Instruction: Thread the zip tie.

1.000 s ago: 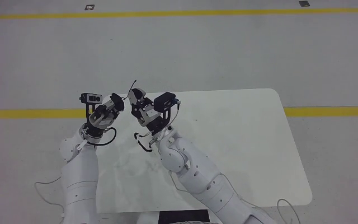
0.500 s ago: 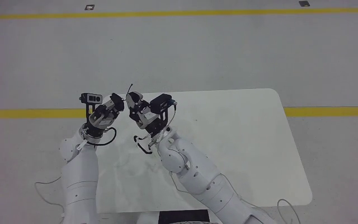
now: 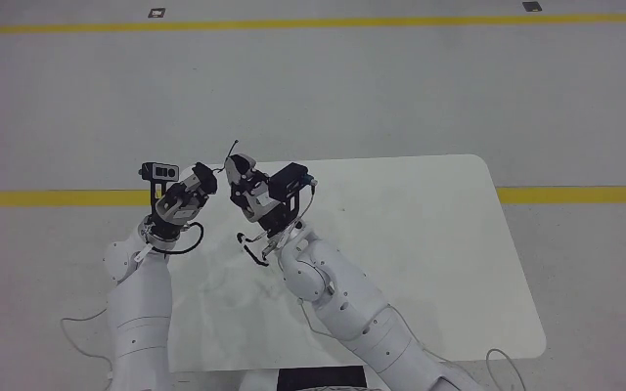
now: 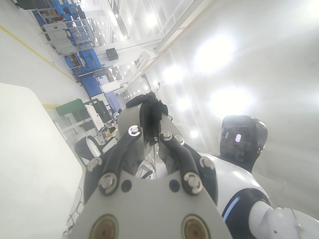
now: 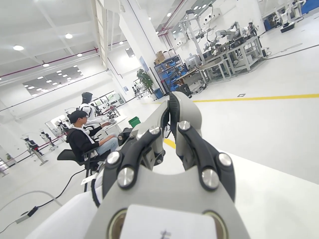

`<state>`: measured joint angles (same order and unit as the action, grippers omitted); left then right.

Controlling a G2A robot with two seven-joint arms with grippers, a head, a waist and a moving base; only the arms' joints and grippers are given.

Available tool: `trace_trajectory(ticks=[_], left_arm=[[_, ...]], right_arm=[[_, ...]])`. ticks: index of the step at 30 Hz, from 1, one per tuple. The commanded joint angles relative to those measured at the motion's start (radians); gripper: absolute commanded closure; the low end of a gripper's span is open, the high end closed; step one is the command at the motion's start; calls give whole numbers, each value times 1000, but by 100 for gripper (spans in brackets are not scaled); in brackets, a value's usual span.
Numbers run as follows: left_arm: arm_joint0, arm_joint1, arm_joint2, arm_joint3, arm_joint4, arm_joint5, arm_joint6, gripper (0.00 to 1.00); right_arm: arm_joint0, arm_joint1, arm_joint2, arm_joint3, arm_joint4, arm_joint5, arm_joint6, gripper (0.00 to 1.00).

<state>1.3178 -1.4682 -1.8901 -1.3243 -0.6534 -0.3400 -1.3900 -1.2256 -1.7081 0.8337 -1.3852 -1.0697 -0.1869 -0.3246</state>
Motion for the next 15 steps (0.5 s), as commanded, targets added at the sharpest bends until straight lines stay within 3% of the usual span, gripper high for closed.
trace_trajectory(ticks=[1, 15], left_arm=[[0, 0, 0, 0, 0, 0, 0, 100], [0, 0, 0, 0, 0, 0, 0, 100]], right_arm=[[-2, 0, -1, -2, -2, -3, -4, 100], [-4, 3, -1, -4, -1, -17, 14, 100]])
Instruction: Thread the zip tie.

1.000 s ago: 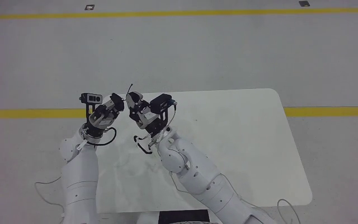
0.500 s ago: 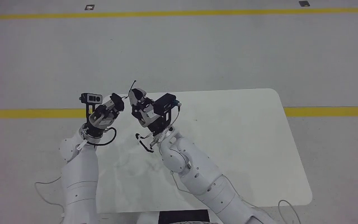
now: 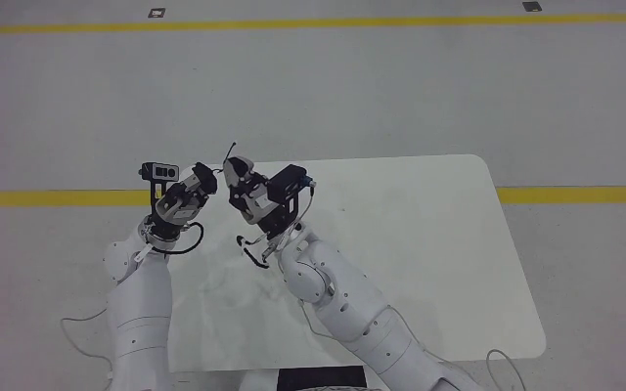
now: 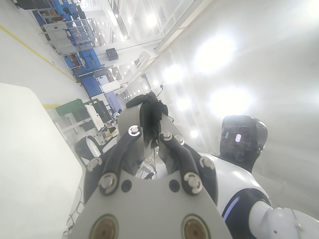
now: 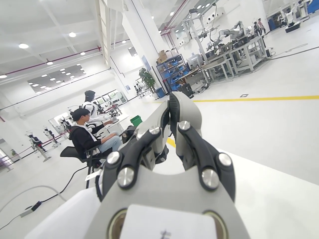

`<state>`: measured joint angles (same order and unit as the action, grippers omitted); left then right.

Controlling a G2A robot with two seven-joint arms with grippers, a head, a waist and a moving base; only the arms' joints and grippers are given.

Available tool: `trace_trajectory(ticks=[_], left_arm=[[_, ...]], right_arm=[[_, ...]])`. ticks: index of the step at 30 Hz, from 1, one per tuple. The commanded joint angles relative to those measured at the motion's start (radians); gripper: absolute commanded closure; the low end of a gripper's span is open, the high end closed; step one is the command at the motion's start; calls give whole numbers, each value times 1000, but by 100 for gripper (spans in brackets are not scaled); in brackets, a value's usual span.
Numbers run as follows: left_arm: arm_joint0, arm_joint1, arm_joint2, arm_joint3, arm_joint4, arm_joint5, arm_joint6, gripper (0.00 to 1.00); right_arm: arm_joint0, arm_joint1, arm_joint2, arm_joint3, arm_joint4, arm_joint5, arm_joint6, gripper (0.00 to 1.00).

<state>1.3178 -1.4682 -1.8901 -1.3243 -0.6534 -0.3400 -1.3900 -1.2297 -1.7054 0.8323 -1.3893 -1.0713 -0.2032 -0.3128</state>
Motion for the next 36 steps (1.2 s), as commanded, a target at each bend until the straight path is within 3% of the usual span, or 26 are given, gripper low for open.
trace_trajectory(ticks=[1, 2, 3, 4, 5, 15, 19, 23, 26, 27, 36], left_arm=[[1, 0, 1, -1, 0, 2, 7, 100], [6, 1, 10, -15, 3, 9, 33, 100], [11, 3, 15, -25, 3, 12, 43, 100], [15, 4, 19, -32, 1, 13, 50, 100], [20, 6, 24, -39, -2, 14, 58, 100], [35, 27, 45, -62, -39, 30, 95, 100], [46, 34, 54, -82, -120, 132, 128, 100], [66, 40, 62, -125, -224, 309, 174, 100], [87, 44, 67, -156, -274, 407, 225, 100], [92, 47, 68, -171, -271, 421, 239, 100], [93, 46, 69, -167, -274, 425, 248, 100]], right_arm=[[1, 0, 0, 0, 1, -1, 5, 100], [1, 0, 0, 0, 2, -1, 6, 96], [1, 0, 0, -1, 3, -1, 7, 67], [0, 0, 0, -1, 3, 0, 8, 53], [0, 0, 0, -2, 3, 2, 8, 0], [-15, 7, 16, -24, -39, 24, -26, 0], [-22, 15, 31, -28, -121, 53, -83, 0], [-20, 21, 37, -15, -217, 95, -135, 0], [-8, 22, 33, 5, -268, 121, -154, 0], [-2, 21, 31, 16, -280, 135, -149, 0], [-1, 21, 30, 18, -282, 139, -149, 0]])
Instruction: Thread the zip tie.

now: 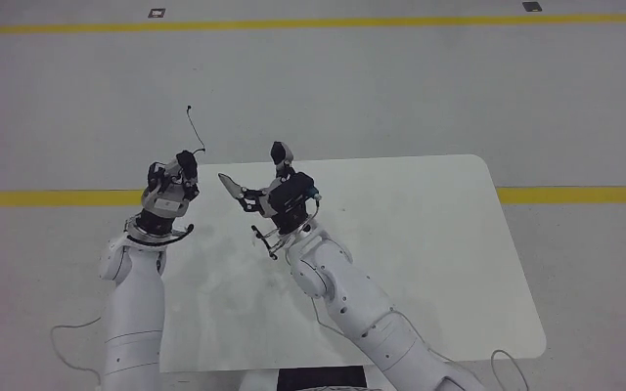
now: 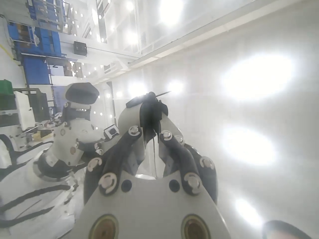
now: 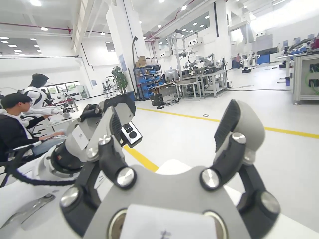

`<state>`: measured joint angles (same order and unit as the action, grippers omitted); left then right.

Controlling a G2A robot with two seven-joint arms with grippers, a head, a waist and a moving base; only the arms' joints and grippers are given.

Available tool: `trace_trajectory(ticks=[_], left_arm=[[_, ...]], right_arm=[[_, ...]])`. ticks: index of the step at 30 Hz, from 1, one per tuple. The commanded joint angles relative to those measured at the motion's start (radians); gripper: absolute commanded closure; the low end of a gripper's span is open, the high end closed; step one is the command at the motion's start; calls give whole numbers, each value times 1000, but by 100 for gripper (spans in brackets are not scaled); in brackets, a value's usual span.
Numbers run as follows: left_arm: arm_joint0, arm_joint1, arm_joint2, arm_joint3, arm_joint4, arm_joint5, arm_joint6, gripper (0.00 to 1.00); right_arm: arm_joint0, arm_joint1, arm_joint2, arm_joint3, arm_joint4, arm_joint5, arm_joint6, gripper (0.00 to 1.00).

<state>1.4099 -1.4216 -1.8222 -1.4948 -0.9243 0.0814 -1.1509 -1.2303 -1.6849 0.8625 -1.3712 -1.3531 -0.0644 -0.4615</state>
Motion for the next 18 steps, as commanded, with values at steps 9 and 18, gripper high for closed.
trace_trajectory(ticks=[9, 18], left_arm=[[45, -8, 68, -24, -206, 128, 190, 100], [68, -9, 140, -61, -278, 142, 259, 100]], right_arm=[[23, 0, -20, -3, -130, 77, -52, 0], [96, -6, -27, 68, -214, 109, -27, 0]])
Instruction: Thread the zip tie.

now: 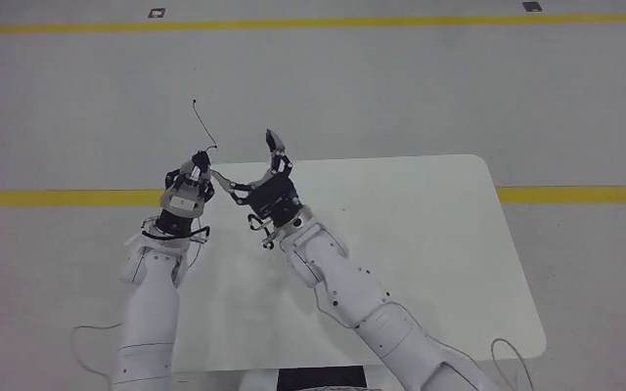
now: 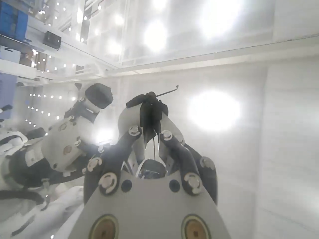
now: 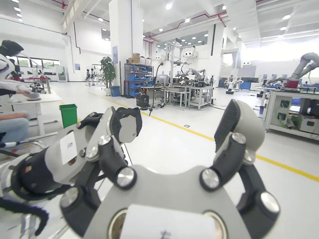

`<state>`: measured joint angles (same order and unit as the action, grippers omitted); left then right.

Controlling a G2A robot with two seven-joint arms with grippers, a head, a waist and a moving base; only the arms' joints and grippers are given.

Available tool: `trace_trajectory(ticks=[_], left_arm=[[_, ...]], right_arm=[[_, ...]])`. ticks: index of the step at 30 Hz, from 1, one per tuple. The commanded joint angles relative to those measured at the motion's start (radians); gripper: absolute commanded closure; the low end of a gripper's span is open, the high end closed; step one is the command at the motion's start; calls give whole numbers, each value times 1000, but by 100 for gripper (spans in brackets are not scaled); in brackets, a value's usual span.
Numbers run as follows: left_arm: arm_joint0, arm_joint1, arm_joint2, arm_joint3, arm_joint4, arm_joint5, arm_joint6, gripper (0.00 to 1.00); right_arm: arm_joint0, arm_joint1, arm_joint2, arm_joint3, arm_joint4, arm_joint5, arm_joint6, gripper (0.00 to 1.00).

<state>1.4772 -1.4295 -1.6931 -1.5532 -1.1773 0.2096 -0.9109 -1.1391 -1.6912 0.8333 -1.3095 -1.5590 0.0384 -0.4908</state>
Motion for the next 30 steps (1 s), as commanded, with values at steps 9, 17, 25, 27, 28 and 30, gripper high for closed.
trace_trajectory(ticks=[9, 17, 25, 27, 28, 30], left_arm=[[8, 0, 32, -28, -51, 10, 43, 100], [10, 4, 39, -44, -59, -5, 75, 100], [11, 12, 68, -49, -64, 12, 84, 100], [8, 13, 84, -53, -69, 22, 89, 100], [5, 13, 91, -53, -69, 23, 91, 100], [-1, 14, 105, -51, -73, 21, 95, 100]], right_arm=[[16, 4, -3, 20, -11, 40, -6, 0], [-12, 25, 20, -15, -11, 87, 0, 0], [-5, 78, 24, -44, -11, 113, 13, 0], [-4, 95, 21, -55, -11, 118, 15, 0], [-5, 103, 20, -62, -11, 119, 17, 0], [-11, 118, 22, -78, -11, 122, 24, 0]])
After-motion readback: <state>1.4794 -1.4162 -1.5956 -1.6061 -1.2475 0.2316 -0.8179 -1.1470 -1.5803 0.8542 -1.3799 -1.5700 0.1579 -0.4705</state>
